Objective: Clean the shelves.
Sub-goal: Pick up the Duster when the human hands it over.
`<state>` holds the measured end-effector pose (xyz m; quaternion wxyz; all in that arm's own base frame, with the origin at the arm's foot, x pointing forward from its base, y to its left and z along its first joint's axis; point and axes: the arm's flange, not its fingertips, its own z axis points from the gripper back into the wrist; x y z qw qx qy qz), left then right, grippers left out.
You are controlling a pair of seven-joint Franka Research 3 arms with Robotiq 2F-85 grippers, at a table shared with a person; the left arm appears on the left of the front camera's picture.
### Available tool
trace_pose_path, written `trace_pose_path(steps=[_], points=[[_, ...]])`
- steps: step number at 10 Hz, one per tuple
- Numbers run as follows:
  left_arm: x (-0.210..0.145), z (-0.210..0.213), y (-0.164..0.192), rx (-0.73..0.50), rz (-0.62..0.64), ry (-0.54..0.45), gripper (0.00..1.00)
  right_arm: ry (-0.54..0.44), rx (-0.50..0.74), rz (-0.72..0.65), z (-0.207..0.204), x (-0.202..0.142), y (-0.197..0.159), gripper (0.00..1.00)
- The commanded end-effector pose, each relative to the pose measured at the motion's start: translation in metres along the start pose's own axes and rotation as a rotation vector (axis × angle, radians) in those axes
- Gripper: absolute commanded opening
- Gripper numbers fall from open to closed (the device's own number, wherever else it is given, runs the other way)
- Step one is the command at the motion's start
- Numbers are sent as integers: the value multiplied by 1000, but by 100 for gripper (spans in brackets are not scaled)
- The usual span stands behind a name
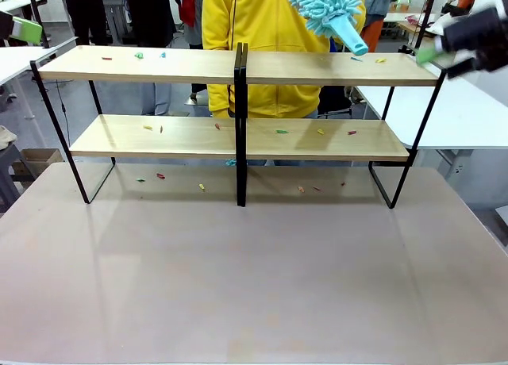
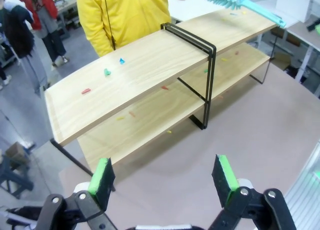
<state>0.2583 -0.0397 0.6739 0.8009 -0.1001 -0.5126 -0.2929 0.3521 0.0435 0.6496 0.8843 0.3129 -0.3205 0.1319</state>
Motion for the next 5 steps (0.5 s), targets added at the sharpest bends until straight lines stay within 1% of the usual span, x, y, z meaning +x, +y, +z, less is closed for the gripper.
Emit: trace_pose_path(steps=[1, 2, 3, 4, 5], points=[[0, 1, 0, 1, -2, -11, 100, 187, 390, -604, -24, 68, -26, 100], [0, 1, 0, 1, -2, -11, 100, 0, 0, 0, 0, 0, 0, 100], [0, 1, 0, 1, -2, -11, 100, 31, 124, -103, -12, 36, -13, 100], [0, 1, 0, 1, -2, -11, 100, 122, 212, -121, -15, 34, -11, 100], [0, 1, 0, 1, -2, -11, 100, 87, 283, -250, -29, 65, -25, 100]])
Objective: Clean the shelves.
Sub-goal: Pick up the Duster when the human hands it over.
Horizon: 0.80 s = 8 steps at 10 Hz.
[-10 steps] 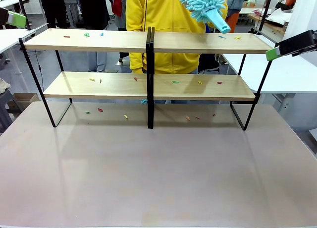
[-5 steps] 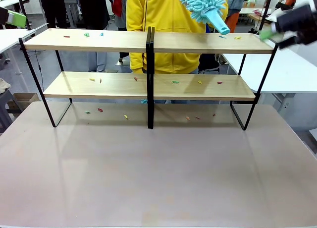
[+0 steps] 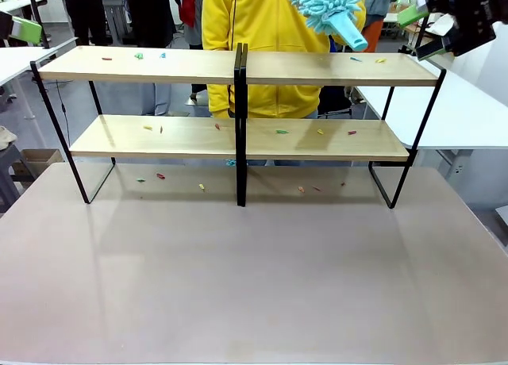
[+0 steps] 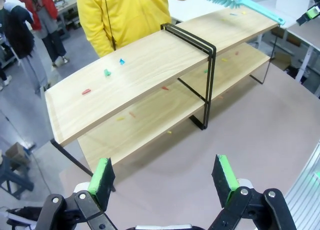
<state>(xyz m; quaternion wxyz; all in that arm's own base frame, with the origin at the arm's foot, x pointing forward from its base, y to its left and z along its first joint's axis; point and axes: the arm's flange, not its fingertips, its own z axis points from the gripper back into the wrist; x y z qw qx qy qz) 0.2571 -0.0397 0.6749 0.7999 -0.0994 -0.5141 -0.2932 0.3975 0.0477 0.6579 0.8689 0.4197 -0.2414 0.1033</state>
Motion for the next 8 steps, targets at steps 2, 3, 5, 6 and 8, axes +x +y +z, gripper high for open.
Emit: trace_pose_path(steps=[2, 3, 5, 6, 8], points=[[-1, -1, 1, 0, 0, -8, 100, -20, 143, -199, -39, 84, -19, 100], [-1, -1, 1, 0, 0, -8, 100, -56, 156, -275, -64, 108, -24, 100], [-1, -1, 1, 0, 0, -8, 100, -27, 163, -337, -104, 121, -33, 100], [-1, -1, 1, 0, 0, -8, 100, -21, 177, -362, -115, 121, -37, 100], [-1, -1, 1, 0, 0, -8, 100, -24, 212, -350, -107, 122, -37, 100]])
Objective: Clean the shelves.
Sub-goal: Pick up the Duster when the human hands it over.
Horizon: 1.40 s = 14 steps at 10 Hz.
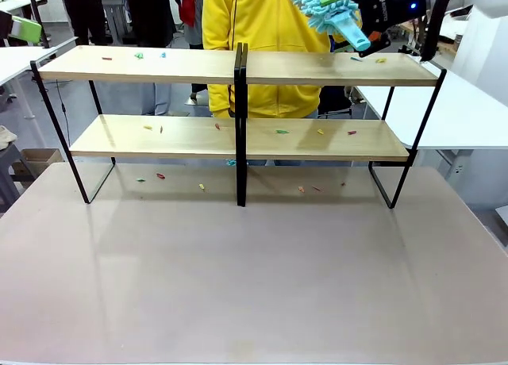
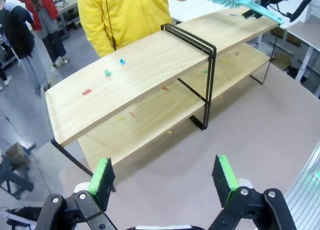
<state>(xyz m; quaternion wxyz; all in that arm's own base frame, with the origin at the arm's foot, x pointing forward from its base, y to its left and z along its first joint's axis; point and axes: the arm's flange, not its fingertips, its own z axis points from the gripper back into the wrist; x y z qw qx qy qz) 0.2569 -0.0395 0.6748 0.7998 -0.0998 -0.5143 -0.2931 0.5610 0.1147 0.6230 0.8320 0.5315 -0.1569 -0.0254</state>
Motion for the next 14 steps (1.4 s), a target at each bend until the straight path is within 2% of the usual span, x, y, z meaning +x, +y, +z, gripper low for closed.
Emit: trace_pose_path(steps=[1, 6, 7, 8, 9, 10, 12, 13, 14], points=[[-1, -1, 1, 0, -1, -7, 100, -2, 29, -12, 23, -5, 10, 100], [-1, -1, 1, 0, -1, -7, 100, 28, -31, -10, 33, -9, 4, 100], [-1, -1, 1, 0, -1, -7, 100, 22, -35, 4, 31, -10, 4, 85], [-1, -1, 1, 0, -1, -7, 100, 19, -50, -2, 31, -10, 5, 40], [-1, -1, 1, 0, -1, -7, 100, 29, -58, -11, 30, -10, 4, 25], [-1, -1, 1, 0, -1, -7, 100, 31, -70, -23, 29, -10, 2, 0], [-1, -1, 1, 0, -1, -7, 100, 30, -75, -30, 27, -9, 0, 0], [-1, -1, 1, 0, -1, -7, 100, 31, -76, -27, 27, -9, 0, 5], [-1, -1, 1, 0, -1, -7, 100, 35, -81, -24, 28, -9, 0, 0]])
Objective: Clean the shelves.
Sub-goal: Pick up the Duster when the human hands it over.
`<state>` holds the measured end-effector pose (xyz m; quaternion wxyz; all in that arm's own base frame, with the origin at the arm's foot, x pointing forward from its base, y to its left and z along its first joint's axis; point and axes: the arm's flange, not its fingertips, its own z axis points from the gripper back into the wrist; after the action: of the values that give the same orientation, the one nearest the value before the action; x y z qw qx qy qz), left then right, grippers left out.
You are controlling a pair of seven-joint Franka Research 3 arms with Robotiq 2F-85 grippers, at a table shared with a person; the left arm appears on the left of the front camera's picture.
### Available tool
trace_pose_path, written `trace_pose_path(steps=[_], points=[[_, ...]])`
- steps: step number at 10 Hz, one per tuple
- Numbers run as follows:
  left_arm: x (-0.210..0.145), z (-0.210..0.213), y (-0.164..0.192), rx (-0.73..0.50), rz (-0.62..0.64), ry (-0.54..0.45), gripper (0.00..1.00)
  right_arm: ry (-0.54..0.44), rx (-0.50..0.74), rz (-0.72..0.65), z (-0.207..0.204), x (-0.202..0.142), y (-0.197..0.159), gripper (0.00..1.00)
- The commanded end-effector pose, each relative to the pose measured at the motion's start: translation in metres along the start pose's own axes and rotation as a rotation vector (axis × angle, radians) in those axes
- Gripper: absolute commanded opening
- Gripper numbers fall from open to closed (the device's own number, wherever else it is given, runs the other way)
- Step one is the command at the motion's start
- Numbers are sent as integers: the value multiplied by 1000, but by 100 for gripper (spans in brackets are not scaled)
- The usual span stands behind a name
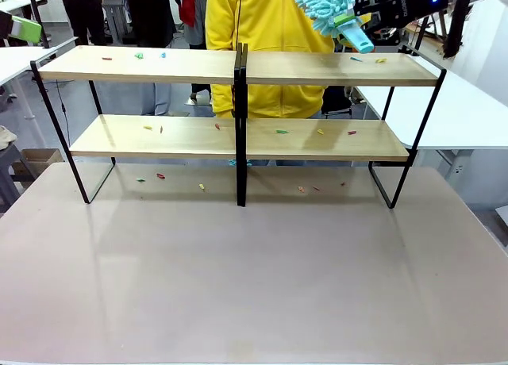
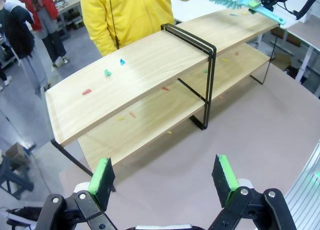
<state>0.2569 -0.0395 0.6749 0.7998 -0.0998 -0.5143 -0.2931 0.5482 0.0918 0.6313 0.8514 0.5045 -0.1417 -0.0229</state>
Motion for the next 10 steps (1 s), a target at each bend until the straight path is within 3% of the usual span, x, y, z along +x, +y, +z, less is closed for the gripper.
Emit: trace_pose_path(steps=[1, 4, 6, 8, 9, 10], points=[[-1, -1, 1, 0, -1, -7, 100, 3, -15, -28, 0, -3, 0, 0], [-1, -1, 1, 0, -1, -7, 100, 17, -44, -16, 2, -5, -3, 0], [-1, -1, 1, 0, -1, -7, 100, 77, -85, 53, 20, -17, 2, 0], [-1, -1, 1, 0, -1, -7, 100, 205, -82, 225, 91, -60, 22, 0], [-1, -1, 1, 0, -1, -7, 100, 329, -119, 374, 151, -101, 31, 0], [-1, -1, 1, 0, -1, -7, 100, 389, -100, 428, 195, -132, 32, 0]])
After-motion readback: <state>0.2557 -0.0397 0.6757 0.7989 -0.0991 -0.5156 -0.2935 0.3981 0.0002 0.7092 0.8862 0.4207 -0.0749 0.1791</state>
